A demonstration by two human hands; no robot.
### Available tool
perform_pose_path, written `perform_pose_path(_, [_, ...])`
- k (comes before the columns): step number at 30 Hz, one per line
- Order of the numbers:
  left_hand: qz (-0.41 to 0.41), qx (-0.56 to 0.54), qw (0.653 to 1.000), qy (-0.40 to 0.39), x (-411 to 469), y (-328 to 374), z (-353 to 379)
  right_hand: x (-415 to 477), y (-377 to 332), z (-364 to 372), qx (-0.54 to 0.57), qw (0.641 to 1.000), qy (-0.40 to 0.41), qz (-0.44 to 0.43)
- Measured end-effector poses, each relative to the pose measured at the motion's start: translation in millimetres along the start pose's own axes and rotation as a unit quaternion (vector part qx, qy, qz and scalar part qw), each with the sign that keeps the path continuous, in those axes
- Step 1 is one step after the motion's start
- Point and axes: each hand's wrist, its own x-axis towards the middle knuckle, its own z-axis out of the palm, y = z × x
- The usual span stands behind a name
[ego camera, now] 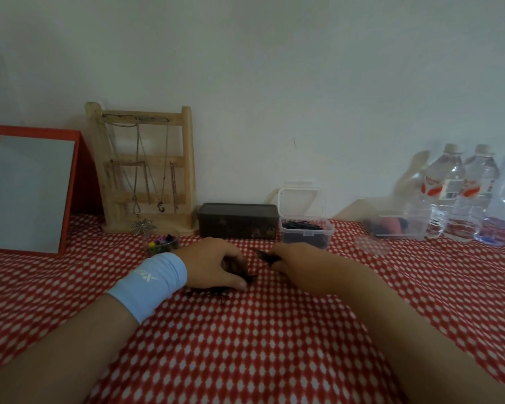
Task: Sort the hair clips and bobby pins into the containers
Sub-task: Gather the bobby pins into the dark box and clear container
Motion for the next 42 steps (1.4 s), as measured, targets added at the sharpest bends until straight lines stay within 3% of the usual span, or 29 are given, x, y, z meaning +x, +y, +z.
perform_pose_path(3, [-0.016,-0.033,0.999,0.012,0.9,-0.5,1.2,-1.9,11.5,-7.7,0.086,0.996,0.019,0.004])
perform_pose_path(6, [0.001,-0.083,0.991,0.101,2.5,3.9,4.7,-2.0,17.4,-6.3,0.25,0.968,0.0,0.016])
perform_pose_path(10, [0.033,-0.134,0.968,0.208,4.8,19.4,1.9,3.4,18.5,2.4,0.482,0.876,-0.029,-0.002])
perform_pose_path(13, [0.035,-0.144,0.958,0.246,8.5,33.3,-1.2,2.9,13.4,3.1,0.576,0.816,-0.047,-0.007])
perform_pose_path(19, [-0.008,-0.175,0.942,0.287,25.0,39.7,-13.7,-1.9,9.6,-4.0,0.634,0.77,-0.071,-0.013])
perform_pose_path(23, [0.004,-0.147,0.959,0.241,36.2,44.9,-24.6,-4.7,10.4,-7.2,0.659,0.749,-0.077,-0.011])
perform_pose_path(26, [0.057,-0.179,0.962,0.199,47.6,45.1,-31.2,-4.7,11.9,-6.6,0.683,0.727,-0.074,0.009])
perform_pose_path(29, [0.1,-0.263,0.948,0.151,54.2,49.3,-30.6,-3.4,14.2,-5.2,0.672,0.737,-0.063,0.033])
perform_pose_path(31, [0.113,-0.238,0.955,0.136,59.0,52.1,-25.9,-2.9,14.3,-4.3,0.654,0.754,-0.056,0.035])
perform_pose_path(34, [0.105,-0.194,0.956,0.192,66.9,49.2,-18.9,-1.5,13.4,-3.2,0.648,0.759,-0.052,0.033])
perform_pose_path(39, [0.103,-0.354,0.895,0.251,66.7,44.4,-8.5,1.5,16.6,-1.1,0.658,0.751,-0.063,-0.003])
perform_pose_path(42, [0.108,-0.354,0.893,0.255,64.9,43.6,-7.8,2.7,18.5,-1.0,0.655,0.751,-0.084,-0.013])
